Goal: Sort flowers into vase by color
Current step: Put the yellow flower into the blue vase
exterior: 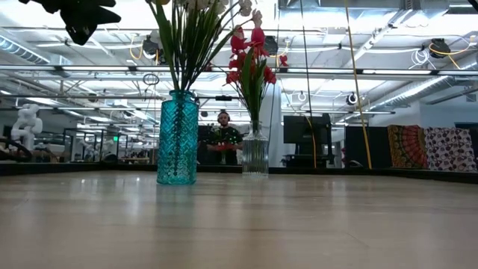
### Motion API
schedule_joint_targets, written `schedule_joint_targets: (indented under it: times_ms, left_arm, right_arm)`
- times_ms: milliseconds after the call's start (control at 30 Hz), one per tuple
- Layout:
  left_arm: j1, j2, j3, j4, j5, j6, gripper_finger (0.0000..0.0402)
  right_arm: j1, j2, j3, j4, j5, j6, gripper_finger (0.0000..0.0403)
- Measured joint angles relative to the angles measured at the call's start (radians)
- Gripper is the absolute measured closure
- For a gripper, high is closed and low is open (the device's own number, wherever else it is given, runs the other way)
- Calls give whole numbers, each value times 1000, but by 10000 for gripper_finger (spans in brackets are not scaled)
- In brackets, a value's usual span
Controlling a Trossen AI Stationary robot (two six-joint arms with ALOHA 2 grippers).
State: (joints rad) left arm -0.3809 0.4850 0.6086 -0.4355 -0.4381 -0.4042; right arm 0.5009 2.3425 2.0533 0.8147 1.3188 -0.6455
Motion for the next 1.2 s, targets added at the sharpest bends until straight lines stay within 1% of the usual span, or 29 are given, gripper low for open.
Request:
schedule_joint_targets:
  times_ms: [167,267,367,433,567,667,800,900,967,1067,1200]
  left_arm:
    - [0,0,0,0,0,0,262]
    - [0,0,0,0,0,0,262]
    - [0,0,0,0,0,0,262]
    - [0,0,0,0,-1,0,262]
    - [0,0,0,0,-2,1,262]
    - [0,0,0,0,-3,0,262]
    - [0,0,0,0,-3,-1,262]
    - [0,3,0,1,-7,0,262]
    - [0,9,0,1,-7,7,262]
    - [0,29,0,3,-8,50,262]
    - [0,73,0,38,-8,74,262]
  right_arm:
    - [61,0,0,-6,70,7,395]
    - [94,0,0,-11,144,24,398]
    - [118,0,0,-11,190,35,401]
    - [127,-2,-26,-9,202,93,402]
    - [138,-1,-140,4,176,319,402]
    - [135,-1,-251,64,67,513,402]
    - [106,-1,-374,108,-135,721,403]
    - [78,-1,-440,107,-305,845,403]
    - [62,-13,-488,99,-395,905,403]
    - [35,-85,-592,-28,-514,1026,403]
    - [-6,-269,-757,-232,-634,1140,403]
